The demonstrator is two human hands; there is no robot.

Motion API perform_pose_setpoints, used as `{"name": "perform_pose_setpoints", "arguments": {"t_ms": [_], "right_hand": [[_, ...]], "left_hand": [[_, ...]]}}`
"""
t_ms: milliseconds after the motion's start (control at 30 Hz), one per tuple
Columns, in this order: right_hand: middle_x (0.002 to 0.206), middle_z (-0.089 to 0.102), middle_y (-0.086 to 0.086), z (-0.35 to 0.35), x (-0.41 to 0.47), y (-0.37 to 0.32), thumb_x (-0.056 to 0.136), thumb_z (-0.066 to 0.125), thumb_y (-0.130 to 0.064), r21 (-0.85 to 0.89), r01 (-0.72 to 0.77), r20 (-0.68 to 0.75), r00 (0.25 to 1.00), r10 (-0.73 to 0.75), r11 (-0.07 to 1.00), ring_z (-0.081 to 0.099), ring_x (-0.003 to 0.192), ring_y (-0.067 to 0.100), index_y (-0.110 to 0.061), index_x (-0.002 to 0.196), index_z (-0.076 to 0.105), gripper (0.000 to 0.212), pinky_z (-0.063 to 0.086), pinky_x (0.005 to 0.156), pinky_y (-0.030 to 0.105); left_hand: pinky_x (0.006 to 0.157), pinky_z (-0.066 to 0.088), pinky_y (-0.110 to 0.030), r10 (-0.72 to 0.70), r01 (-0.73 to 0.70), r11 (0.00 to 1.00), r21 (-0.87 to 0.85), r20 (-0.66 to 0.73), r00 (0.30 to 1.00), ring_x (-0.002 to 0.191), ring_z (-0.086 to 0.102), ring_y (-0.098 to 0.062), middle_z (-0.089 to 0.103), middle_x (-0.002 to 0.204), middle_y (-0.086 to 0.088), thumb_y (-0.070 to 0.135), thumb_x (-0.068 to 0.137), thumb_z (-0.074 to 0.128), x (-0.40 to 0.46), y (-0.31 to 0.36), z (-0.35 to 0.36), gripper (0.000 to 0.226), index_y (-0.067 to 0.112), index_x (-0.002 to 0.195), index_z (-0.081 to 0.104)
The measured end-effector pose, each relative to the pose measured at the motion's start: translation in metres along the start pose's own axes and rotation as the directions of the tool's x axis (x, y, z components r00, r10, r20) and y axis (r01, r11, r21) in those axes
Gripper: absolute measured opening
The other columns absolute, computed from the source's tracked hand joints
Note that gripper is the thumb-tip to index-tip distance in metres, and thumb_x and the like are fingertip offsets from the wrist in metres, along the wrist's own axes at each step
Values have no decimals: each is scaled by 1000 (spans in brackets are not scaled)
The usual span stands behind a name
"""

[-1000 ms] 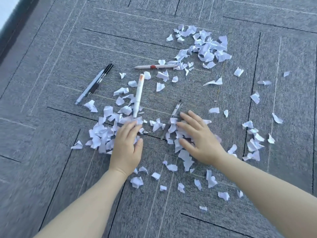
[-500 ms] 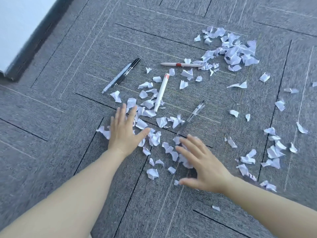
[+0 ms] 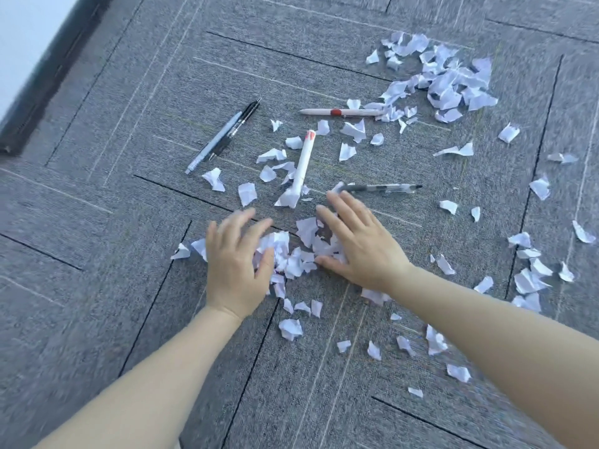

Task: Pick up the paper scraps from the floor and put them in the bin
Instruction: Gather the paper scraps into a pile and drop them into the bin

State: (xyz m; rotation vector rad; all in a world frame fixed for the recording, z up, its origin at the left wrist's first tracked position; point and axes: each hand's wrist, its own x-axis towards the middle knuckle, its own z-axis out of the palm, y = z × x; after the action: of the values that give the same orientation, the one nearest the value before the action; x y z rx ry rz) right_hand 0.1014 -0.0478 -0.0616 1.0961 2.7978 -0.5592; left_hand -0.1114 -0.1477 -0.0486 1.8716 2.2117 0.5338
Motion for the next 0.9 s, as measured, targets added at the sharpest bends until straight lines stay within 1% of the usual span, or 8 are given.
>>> {"name": "perform_pose_setpoints", "arguments": {"t_ms": [67,133,333,500,600,700,800,900], "right_hand": [[161,-10,2,-5,10,-1,90,29,-71,26,26,15,1000,-27,999,-16,147,20,-23,154,0,85,-12,116,36],[163,-1,0,-6,17,-8,90,32,-69,84,92,15,996,-93,992,-12,148,19,-22,155,8,83,-8,118,34],[155,32,5,8,3,-27,89,43,-63,243,305,50,944,-326,921,14,148,22,-17,148,35,75,12,120,40],[143,48,3,4,-37,-16,90,42,-61,360,302,-29,949,-313,883,38,137,18,-17,140,46,68,33,112,43],[152,38,2,0,-67,2,85,39,-72,278,193,-77,981,-178,941,26,144,22,-20,145,40,79,25,114,53],[162,13,8,10,-99,6,76,38,-84,148,175,27,983,-180,974,5,149,29,-23,153,16,101,13,117,57],[162,2,16,28,-106,-6,75,38,-86,23,208,67,976,-209,978,2,148,34,-21,154,1,109,13,118,54],[160,4,20,34,-87,-18,83,40,-76,-5,189,9,982,-189,982,4,148,34,-16,154,1,101,17,118,51]], "left_hand": [[115,6,-55,-172,164,981,105,69,983,142,16,-30,24,154,-8,52,88,37,6,-20,-7,59,25,141,38],[115,0,-53,-272,255,960,112,173,947,145,0,-28,7,159,-6,65,85,26,13,-34,-5,72,30,147,23],[117,11,-50,107,-44,977,-210,299,948,146,8,-14,22,156,0,51,94,32,-11,-1,7,64,15,146,31],[117,17,-46,205,-101,939,-328,301,931,145,15,-14,31,152,-2,49,92,42,-58,15,6,65,10,143,36],[117,9,-48,237,-208,971,-119,357,904,146,7,-20,18,157,-4,72,82,36,-74,6,3,89,14,148,21],[116,0,-50,133,-223,965,137,481,867,145,-10,-26,-6,159,-9,88,67,33,-81,5,7,117,15,151,-2],[116,1,-46,151,-274,945,177,507,848,145,-13,-26,-14,158,-13,86,71,32,-81,19,19,118,8,149,-9],[117,-2,-39,200,-268,958,97,444,874,145,-13,-23,-14,157,-13,73,81,36,-66,33,28,105,8,149,-12]]}}
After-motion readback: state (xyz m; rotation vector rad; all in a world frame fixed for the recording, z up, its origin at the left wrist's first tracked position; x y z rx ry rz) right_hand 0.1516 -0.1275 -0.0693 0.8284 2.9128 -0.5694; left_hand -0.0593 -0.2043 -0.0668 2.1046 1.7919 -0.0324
